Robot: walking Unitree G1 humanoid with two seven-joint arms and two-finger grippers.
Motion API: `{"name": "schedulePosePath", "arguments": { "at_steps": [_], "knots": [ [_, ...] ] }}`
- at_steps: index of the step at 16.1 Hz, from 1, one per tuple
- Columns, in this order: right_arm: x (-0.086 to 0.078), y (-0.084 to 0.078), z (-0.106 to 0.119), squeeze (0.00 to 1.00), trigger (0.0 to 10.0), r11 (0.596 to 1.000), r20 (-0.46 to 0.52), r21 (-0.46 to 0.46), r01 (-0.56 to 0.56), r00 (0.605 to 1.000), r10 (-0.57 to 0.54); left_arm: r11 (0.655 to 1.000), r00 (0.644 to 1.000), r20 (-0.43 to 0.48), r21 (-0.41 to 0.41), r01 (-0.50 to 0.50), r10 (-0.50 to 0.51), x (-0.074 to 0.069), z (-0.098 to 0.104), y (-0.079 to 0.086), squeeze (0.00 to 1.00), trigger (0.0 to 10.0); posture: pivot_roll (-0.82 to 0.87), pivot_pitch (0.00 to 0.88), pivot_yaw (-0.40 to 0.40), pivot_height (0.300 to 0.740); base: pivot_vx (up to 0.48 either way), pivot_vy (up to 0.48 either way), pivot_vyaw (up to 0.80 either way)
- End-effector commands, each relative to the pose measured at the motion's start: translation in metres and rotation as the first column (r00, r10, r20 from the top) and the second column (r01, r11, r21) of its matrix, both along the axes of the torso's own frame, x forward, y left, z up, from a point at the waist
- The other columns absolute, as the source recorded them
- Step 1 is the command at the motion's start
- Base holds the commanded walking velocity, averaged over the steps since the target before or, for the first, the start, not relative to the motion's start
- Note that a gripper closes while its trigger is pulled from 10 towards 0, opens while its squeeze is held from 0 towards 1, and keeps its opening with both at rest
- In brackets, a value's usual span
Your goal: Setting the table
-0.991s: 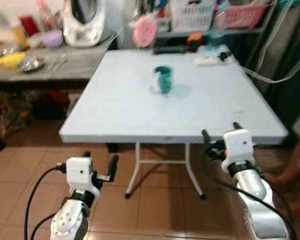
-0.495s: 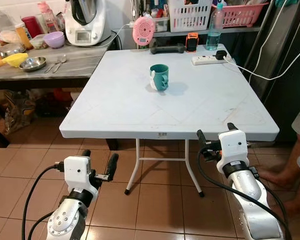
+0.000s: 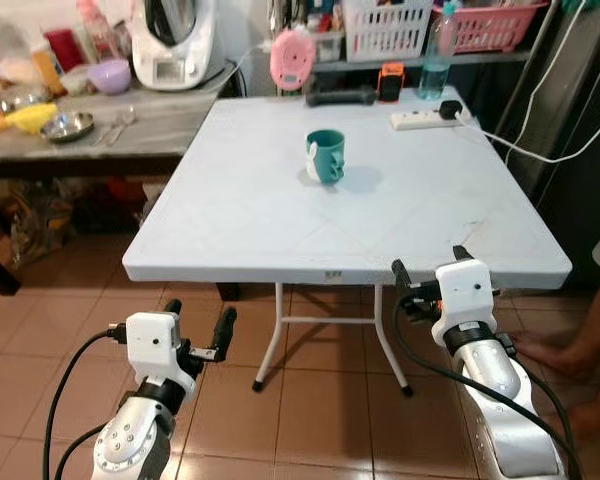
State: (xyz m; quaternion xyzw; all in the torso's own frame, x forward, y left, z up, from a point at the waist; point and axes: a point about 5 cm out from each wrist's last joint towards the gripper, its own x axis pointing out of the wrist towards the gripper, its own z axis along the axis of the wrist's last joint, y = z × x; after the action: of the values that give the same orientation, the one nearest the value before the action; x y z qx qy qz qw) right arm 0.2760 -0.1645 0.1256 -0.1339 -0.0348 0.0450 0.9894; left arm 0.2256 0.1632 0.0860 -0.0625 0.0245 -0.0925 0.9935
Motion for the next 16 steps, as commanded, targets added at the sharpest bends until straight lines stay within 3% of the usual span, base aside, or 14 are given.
{"name": "schedulePosePath", "arguments": {
  "at_steps": [1, 16],
  "knots": [
    [0.0022, 0.0035, 0.0016, 0.00, 10.0, 1.000, 0.012, 0.000, -0.008, 1.000, 0.008, 1.000, 1.000, 0.016, 0.012, 0.008, -0.008, 0.0001, 0.0048, 0.0026, 0.00, 10.0, -0.13, 0.013, 0.084, 0.740, 0.285, 0.000, 0.00],
    [0.0031, 0.0025, -0.0004, 0.00, 10.0, 1.000, 0.009, -0.015, -0.002, 1.000, 0.003, 0.999, 0.999, 0.002, 0.009, 0.035, -0.036, 0.0005, 0.0018, -0.0012, 0.00, 10.0, -0.14, 0.011, 0.083, 0.740, 0.373, 0.000, 0.00]
  ]
}}
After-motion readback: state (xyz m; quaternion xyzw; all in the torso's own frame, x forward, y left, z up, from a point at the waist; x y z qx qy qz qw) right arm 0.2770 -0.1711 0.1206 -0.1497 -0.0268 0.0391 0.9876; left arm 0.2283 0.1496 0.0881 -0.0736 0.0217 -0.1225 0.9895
